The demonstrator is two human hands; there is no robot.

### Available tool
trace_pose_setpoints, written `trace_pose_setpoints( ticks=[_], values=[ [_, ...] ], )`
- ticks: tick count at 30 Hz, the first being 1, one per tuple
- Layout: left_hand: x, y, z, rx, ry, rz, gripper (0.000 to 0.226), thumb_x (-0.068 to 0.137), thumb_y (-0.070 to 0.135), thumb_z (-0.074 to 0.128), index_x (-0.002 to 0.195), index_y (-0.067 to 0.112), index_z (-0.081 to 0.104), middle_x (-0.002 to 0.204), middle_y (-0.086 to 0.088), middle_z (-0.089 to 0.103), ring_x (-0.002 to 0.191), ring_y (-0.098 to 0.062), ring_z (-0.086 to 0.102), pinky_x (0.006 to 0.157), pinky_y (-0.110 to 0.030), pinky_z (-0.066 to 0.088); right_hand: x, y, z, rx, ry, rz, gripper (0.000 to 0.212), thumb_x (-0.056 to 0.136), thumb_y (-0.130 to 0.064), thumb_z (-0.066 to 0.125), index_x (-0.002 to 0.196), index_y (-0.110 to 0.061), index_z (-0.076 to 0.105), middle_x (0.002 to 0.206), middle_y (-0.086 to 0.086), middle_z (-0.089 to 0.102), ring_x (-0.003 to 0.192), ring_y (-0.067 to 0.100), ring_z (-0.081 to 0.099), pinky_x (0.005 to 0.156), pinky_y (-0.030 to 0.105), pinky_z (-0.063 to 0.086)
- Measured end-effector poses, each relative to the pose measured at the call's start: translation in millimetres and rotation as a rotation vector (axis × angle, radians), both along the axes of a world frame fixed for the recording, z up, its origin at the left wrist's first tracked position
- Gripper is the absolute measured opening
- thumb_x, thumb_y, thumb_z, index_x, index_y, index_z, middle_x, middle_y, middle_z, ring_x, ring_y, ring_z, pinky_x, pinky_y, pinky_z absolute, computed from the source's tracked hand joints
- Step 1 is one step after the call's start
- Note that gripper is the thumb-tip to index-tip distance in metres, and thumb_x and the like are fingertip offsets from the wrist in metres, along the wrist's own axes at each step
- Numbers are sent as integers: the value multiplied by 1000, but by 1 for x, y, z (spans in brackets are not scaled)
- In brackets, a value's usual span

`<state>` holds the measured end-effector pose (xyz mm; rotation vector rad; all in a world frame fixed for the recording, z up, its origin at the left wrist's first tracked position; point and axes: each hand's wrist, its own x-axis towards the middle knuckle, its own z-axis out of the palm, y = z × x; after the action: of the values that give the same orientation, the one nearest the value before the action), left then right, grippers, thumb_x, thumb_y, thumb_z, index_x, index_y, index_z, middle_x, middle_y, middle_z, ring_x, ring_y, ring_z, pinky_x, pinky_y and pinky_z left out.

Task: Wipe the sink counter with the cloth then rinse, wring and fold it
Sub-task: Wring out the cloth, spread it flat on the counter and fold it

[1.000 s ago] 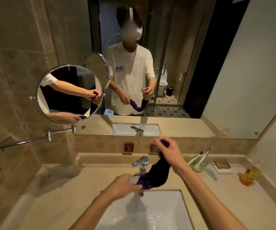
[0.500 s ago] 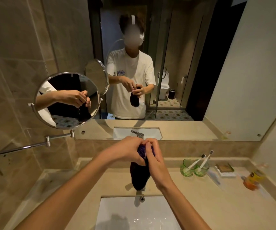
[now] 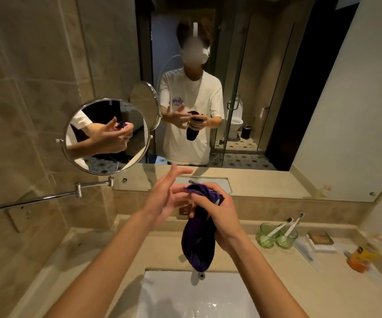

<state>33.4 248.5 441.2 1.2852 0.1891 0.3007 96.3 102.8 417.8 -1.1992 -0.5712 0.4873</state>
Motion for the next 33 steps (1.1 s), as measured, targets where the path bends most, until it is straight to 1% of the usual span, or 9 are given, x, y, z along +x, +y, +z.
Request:
trace_pose_setpoints(
  ticks=[3,8,13,17,22,25,27,31,33],
  values=[
    [-4,-4,-43,-406,-69,106,65,82,70,59,117,16,63,90,-11,65,86,-26,59,80,-41,48,3,1,4,126,213,95,23,86,-17,77,98,-5,61,78,17,56,64,28,55,78,52,45],
    [-27,-33,-93,-565,131,-584,103,78,86,45,143,8,54,135,-24,59,116,-44,61,96,-59,51,1,2,14,256,424,261,27,91,-30,71,81,-9,56,69,8,49,57,23,53,69,43,54],
    [-37,-39,-91,-661,189,-679,75,74,35,89,130,-4,57,109,-26,63,81,-32,63,61,-34,54,19,4,9,142,534,214,28,91,-36,70,80,-13,57,68,6,51,57,21,53,67,37,53],
    [-37,-33,-88,-620,300,-598,63,79,4,76,131,7,42,91,-17,54,66,-19,50,50,-23,42,38,4,-13,-19,505,55,25,93,-32,70,92,-9,59,69,9,57,58,22,55,64,38,56],
    [-39,-43,-107,-753,381,-541,59,81,0,73,127,7,37,82,-13,48,62,-17,46,47,-24,40,46,10,-51,-32,618,-80,22,96,-25,67,90,-5,59,66,11,56,51,23,56,54,34,55],
    [-35,-54,-117,-926,384,-388,64,76,22,90,126,-1,56,90,-18,55,68,-22,52,53,-29,49,45,12,-67,-103,478,-141,25,92,-27,72,85,-9,58,68,12,58,57,25,60,61,36,55],
    [-31,-59,-118,-1066,351,-244,76,77,43,86,130,-5,62,112,-21,61,84,-30,57,67,-41,57,39,12,-70,-167,269,-120,25,89,-35,74,86,-13,61,75,12,62,69,24,63,72,39,54],
    [-25,-62,-116,-1091,288,-53,80,86,65,62,127,-3,64,125,-32,66,117,-48,60,89,-64,55,17,-1,-63,-443,-398,64,13,96,-34,65,105,-26,67,103,-3,70,100,13,65,95,35,52],
    [-26,-56,-119,-1028,260,-16,82,84,69,60,126,-1,66,119,-30,70,113,-45,66,96,-60,53,2,-10,-58,-609,-729,222,35,96,-38,62,130,-34,57,117,-13,63,110,4,57,99,30,48]
  ],
)
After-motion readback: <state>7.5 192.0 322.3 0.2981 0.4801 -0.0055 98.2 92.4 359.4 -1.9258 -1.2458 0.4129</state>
